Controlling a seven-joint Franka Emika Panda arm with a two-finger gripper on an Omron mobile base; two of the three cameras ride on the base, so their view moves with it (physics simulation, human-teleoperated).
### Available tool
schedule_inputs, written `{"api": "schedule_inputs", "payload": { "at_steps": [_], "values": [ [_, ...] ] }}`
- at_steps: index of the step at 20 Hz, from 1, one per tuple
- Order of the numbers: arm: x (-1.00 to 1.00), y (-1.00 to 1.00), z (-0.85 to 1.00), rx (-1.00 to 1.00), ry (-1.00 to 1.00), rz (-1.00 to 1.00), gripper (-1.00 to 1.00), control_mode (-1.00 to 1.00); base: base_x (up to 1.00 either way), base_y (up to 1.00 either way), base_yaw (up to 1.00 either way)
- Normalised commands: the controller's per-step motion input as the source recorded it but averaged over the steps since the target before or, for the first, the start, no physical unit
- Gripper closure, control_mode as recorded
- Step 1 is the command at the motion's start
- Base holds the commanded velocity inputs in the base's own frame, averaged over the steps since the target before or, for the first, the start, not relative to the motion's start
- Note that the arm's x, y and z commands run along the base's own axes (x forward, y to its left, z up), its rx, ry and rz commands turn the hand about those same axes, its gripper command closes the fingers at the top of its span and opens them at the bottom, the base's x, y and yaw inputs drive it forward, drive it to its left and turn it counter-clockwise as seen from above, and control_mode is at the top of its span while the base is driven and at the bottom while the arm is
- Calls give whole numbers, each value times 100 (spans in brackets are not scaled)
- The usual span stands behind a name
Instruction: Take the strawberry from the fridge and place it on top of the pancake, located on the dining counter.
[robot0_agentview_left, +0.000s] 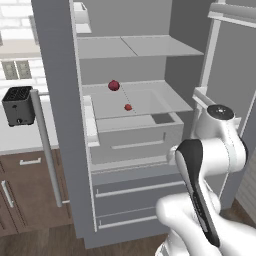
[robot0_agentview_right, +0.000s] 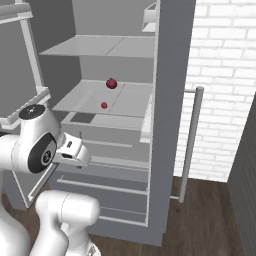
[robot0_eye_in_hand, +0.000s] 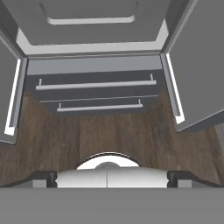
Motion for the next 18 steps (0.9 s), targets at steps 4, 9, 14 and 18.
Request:
{"api": "schedule_inputs", "payload": {
  "at_steps": [4,9,14,18],
  "values": [
    [0,0,0,0,0,0,-100,-100,0,0,0],
    [0,0,0,0,0,0,-100,-100,0,0,0],
    [3,1,0,0,-1,0,-100,-100,0,0,0],
    [8,4,0,0,0,0,-100,100,40,16,0]
  ]
}}
